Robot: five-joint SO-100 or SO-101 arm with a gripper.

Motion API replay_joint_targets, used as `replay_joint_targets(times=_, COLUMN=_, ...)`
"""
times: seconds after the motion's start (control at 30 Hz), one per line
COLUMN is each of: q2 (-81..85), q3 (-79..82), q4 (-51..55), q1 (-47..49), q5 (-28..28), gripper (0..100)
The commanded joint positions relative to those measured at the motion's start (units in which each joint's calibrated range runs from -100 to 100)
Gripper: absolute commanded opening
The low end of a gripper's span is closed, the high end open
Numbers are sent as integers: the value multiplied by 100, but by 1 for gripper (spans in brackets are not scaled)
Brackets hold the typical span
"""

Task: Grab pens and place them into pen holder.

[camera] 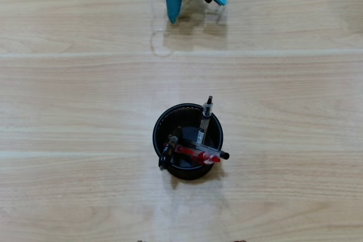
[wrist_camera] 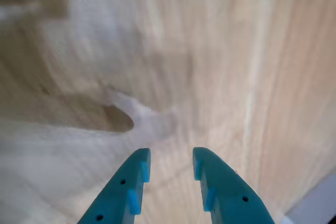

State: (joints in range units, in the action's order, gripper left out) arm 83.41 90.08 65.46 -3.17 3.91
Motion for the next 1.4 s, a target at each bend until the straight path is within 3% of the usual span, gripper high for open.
replay_joint_targets(times=0.0, q2=1634, q3=240, q4=807, q1=139, q5=-31, gripper=10)
replay_joint_targets(times=0.17, q2=1363, q3=204, q4=841, q1=913, q5=-31, gripper=10)
replay_joint_targets(times=1.37, q2=1583, q3=240, q4=884, q1=841, q5=-20, gripper=10)
